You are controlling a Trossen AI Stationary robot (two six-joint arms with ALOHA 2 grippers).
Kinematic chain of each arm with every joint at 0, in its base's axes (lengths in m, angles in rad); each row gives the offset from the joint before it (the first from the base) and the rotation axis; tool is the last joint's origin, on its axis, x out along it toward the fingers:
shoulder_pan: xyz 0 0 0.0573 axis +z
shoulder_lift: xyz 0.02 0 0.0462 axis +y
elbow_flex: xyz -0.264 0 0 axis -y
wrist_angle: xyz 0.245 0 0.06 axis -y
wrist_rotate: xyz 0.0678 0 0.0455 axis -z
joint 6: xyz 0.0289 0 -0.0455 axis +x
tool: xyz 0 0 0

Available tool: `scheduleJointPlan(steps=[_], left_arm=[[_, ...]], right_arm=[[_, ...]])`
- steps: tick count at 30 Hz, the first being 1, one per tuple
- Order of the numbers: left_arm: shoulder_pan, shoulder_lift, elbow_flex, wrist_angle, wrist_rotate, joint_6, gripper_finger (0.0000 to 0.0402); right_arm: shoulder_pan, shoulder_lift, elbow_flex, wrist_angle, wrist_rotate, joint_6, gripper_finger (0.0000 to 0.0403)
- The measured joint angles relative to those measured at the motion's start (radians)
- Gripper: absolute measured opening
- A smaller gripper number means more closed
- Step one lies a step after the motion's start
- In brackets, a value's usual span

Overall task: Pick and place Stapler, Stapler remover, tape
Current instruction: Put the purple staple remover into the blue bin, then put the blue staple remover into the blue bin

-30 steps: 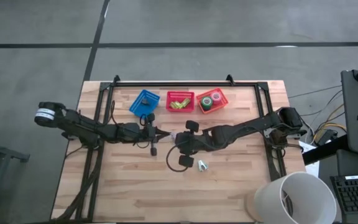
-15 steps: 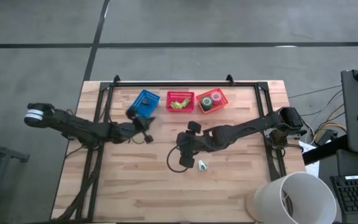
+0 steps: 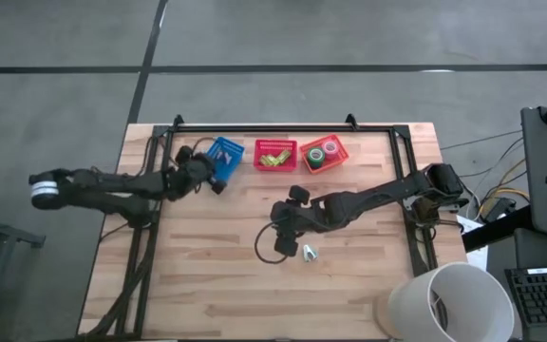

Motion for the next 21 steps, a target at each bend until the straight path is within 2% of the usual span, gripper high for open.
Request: scheduleJointPlan(steps=[5,9,19,21], left_arm=[[0.163,0.036,0.000,0.003,0.118,-0.023,0.0008],[0.238,0.055,0.001,0.030,0.249,-0.019,0.0018],[0.247,0.096,0.001,0.039,0.294,-0.053,0.0014],[0.242,0.091,0.001,0.060,0.336,-0.073,0.0014]], right_arm=[[0.006,0.000,-0.015,0.001,0.001,0.000,0.0196],[0.006,0.000,-0.038,0.005,0.004,0.000,0.0196],[0.006,0.002,-0.086,0.008,0.004,0.045,0.0196],[0.006,0.002,-0.090,0.007,0.004,0.046,0.0196]])
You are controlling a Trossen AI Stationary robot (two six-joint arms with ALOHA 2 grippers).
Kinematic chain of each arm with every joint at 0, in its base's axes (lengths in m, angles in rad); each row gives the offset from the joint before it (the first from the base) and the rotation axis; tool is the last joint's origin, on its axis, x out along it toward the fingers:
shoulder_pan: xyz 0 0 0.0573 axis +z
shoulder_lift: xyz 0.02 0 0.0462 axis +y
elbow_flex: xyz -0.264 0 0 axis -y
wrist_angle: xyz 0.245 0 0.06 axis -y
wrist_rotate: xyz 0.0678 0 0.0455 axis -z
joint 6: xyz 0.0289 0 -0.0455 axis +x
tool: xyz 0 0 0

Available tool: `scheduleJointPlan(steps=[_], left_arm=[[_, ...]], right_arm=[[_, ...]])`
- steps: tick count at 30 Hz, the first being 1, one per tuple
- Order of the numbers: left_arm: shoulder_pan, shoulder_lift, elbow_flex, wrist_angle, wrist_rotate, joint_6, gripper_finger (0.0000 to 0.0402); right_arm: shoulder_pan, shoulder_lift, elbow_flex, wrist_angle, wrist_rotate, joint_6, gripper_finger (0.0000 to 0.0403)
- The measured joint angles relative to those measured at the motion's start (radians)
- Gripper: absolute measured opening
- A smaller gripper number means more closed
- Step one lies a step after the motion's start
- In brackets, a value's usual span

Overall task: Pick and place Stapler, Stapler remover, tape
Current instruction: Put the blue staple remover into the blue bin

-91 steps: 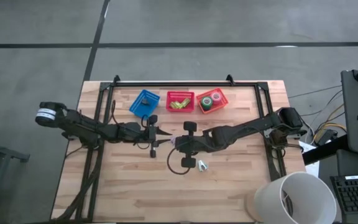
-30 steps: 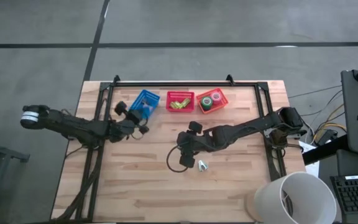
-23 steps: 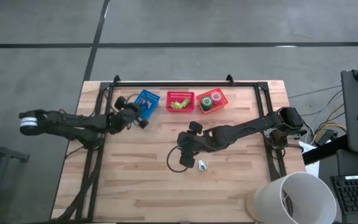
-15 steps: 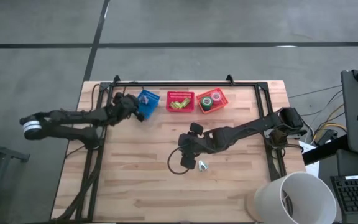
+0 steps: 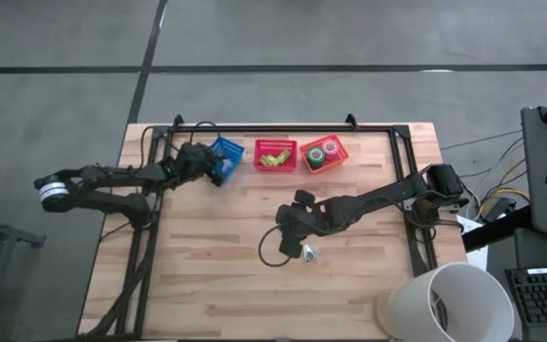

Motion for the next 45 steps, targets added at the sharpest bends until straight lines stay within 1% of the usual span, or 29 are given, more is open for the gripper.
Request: scheduleJointPlan(steps=[2,4,7,9,10,12,15,19,22,25,28,32,35,39,45], left_arm=[[-0.005,-0.005,0.000,0.040,0.083,-0.002,0.0015],[-0.013,-0.007,0.000,0.092,0.203,-0.010,0.0018],[-0.029,-0.008,0.000,0.185,0.428,-0.033,0.0026],[-0.047,-0.008,0.000,0.248,0.567,-0.068,0.0032],[-0.060,-0.008,0.000,0.277,0.612,-0.091,0.0035],[-0.095,-0.008,0.000,0.330,0.662,-0.116,0.0040],[-0.170,-0.008,0.000,0.381,0.671,-0.115,0.0045],[-0.272,-0.008,0.000,0.440,0.670,-0.080,0.0046],[-0.332,-0.008,0.000,0.478,0.666,-0.057,0.0046],[-0.370,-0.008,0.000,0.501,0.627,-0.054,0.0046],[-0.385,-0.008,0.000,0.501,0.592,-0.045,0.0046],[-0.385,-0.007,0.000,0.501,0.585,-0.046,0.0046],[-0.385,-0.007,0.000,0.503,0.584,-0.046,0.0046],[-0.385,-0.007,0.000,0.504,0.582,-0.047,0.0046],[-0.385,-0.007,0.000,0.504,0.573,-0.048,0.0046]], right_arm=[[0.002,0.000,-0.007,0.000,-0.001,0.000,0.0196],[0.004,0.000,-0.017,-0.001,-0.010,0.003,0.0196],[0.008,0.000,-0.037,-0.005,-0.084,-0.004,0.0195],[0.013,0.000,-0.053,-0.007,-0.110,0.022,0.0193],[0.015,0.000,-0.060,-0.010,-0.113,0.048,0.0191],[0.017,0.000,-0.069,-0.028,-0.118,0.106,0.0189],[0.018,0.000,-0.069,-0.122,-0.127,0.230,0.0184],[0.029,-0.001,-0.070,-0.241,-0.206,0.403,0.0176],[0.037,0.000,-0.079,-0.257,-0.284,0.488,0.0171],[0.049,0.000,-0.085,-0.258,-0.294,0.542,0.0167],[0.060,0.000,-0.086,-0.261,-0.308,0.600,0.0161],[0.068,0.000,-0.094,-0.265,-0.341,0.644,0.0153],[0.078,0.000,-0.111,-0.264,-0.345,0.668,0.0147],[0.081,0.000,-0.140,-0.228,-0.346,0.680,0.0140],[0.081,0.000,-0.182,-0.127,-0.348,0.679,0.0133]])
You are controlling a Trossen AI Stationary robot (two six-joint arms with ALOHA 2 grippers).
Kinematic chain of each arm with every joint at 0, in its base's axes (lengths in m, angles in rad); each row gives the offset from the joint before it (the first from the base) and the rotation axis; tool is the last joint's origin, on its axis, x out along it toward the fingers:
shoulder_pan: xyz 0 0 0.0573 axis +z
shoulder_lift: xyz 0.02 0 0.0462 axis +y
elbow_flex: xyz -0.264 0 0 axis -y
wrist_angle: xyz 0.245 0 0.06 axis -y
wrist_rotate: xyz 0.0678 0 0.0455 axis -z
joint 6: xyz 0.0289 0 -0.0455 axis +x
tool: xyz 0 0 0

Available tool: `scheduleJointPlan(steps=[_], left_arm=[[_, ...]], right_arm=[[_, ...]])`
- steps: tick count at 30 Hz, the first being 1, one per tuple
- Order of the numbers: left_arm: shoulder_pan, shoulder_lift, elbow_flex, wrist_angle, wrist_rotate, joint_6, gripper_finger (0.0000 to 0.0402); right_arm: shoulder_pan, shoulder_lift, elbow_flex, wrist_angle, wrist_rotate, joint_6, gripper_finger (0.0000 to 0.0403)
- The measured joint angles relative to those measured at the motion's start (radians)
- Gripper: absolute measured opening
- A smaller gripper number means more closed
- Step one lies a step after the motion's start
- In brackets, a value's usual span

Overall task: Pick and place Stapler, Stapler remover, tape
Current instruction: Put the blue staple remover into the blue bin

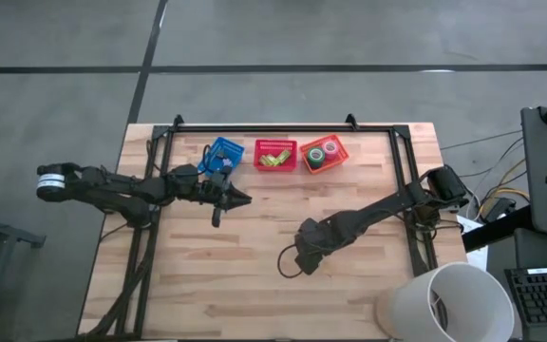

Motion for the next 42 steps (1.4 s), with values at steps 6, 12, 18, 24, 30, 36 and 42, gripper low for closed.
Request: scheduleJointPlan(steps=[6,12,18,24,30,36,42], left_arm=[[0.000,0.000,0.000,0.000,-0.001,-0.001,0.0046],[0.000,0.000,0.000,-0.001,-0.002,-0.001,0.0046],[0.001,0.000,0.000,-0.001,-0.009,0.000,0.0046],[0.001,0.000,0.000,-0.002,-0.009,0.000,0.0046],[0.001,0.000,0.000,-0.002,-0.008,0.000,0.0046],[0.000,0.000,0.000,-0.002,-0.007,0.019,0.0046],[-0.038,0.000,-0.001,0.069,0.022,0.077,0.0046]], right_arm=[[0.000,0.000,-0.037,0.030,-0.024,0.008,0.0121],[0.000,0.000,-0.047,0.029,-0.024,0.007,0.0099],[0.000,0.000,-0.039,0.030,-0.024,-0.015,0.0071],[-0.001,0.000,-0.035,0.030,-0.027,-0.028,0.0043],[-0.001,0.000,-0.035,0.030,-0.034,-0.049,0.0013],[-0.002,-0.002,-0.035,0.030,-0.026,-0.076,0.0009],[-0.037,-0.007,-0.035,0.072,0.052,-0.149,0.0008]])
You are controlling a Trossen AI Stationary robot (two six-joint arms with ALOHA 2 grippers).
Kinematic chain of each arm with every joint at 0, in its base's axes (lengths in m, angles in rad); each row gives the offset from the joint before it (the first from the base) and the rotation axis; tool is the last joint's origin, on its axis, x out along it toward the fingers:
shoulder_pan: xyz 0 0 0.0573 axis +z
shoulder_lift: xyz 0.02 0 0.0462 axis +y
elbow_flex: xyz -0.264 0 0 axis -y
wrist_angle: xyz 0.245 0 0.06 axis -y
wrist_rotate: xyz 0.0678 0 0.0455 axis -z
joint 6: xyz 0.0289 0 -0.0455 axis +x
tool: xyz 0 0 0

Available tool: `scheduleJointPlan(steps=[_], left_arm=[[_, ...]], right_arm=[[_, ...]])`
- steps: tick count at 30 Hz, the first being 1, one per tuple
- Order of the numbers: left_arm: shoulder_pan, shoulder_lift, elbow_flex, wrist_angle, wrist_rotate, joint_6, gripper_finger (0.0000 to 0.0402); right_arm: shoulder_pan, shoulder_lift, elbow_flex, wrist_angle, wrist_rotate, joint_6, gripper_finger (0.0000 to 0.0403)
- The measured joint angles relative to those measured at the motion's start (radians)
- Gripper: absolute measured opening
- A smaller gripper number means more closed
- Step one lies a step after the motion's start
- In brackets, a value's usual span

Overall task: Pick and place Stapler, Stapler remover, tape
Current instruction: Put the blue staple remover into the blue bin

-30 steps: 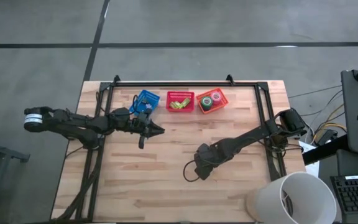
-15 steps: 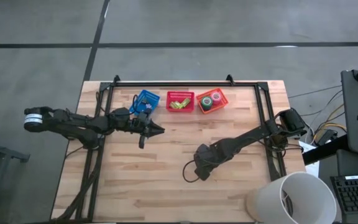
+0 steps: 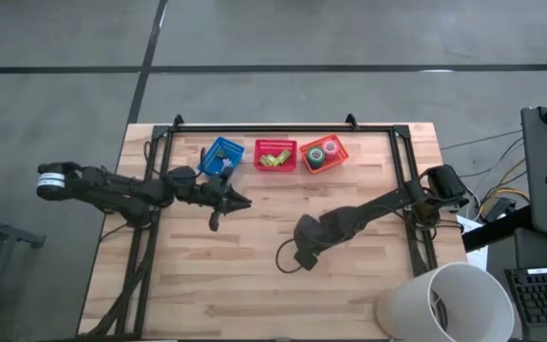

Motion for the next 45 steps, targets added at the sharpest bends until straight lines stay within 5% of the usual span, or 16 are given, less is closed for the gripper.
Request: scheduleJointPlan(steps=[18,28,45], left_arm=[[-0.146,0.105,0.050,0.024,0.109,0.119,0.0056],[-0.150,0.283,0.203,-0.177,0.112,0.151,0.0126],[-0.152,0.354,0.291,-0.368,0.099,0.250,0.0128]], right_arm=[[-0.154,-0.007,0.000,0.442,-0.001,-0.312,0.0008],[-0.156,-0.008,0.034,0.455,-0.006,-0.350,0.0008],[-0.156,-0.007,0.062,0.441,-0.024,-0.371,0.0008]])
